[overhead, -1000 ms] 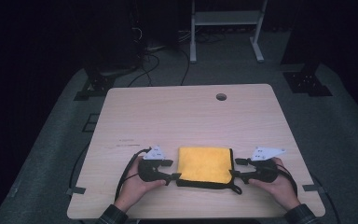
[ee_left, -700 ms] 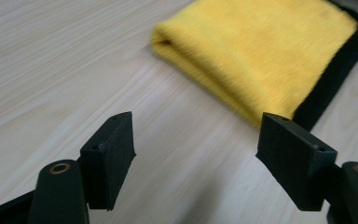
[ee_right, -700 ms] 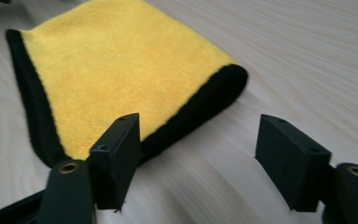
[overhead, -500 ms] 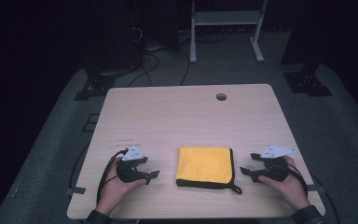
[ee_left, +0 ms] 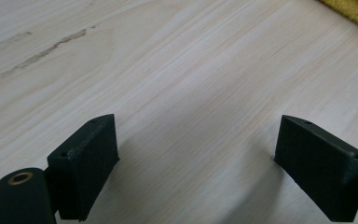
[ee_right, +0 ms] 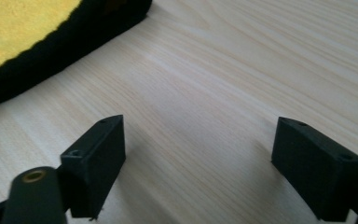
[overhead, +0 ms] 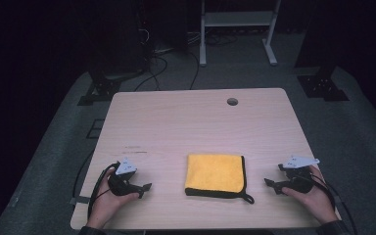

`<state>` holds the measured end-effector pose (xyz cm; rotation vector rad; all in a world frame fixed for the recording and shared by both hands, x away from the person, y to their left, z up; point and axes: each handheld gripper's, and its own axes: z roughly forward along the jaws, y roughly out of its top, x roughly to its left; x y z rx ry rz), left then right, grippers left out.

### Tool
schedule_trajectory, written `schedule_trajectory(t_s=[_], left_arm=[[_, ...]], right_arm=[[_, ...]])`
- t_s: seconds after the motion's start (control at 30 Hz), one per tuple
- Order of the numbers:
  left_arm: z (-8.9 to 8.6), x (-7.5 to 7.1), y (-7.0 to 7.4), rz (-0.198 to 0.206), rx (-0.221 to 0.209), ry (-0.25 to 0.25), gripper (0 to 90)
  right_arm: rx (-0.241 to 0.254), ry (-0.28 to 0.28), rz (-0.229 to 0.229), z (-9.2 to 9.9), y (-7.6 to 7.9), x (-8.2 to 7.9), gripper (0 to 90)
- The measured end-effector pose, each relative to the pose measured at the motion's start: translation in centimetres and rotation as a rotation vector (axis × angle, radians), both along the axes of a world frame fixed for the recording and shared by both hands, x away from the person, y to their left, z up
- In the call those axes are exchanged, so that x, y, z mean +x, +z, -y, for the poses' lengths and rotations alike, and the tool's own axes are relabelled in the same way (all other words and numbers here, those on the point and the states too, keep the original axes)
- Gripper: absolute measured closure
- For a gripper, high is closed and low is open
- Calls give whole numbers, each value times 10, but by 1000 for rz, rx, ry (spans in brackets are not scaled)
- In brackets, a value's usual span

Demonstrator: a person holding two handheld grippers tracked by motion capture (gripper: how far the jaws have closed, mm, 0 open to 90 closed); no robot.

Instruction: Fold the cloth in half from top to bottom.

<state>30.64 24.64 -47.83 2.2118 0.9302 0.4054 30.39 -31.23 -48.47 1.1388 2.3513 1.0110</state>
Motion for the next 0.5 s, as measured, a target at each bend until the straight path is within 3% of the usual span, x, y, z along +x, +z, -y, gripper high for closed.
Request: schedule_trajectory(t_s=[0.17,0.5], left_arm=[[-3,-2,-5,14,-17,-3,22],[-3,-2,-5,11,-13,-7,2]], right_arm=[[11,-12,10,5,-2,-1,133],[11,-28,9,6,-2,-1,124]])
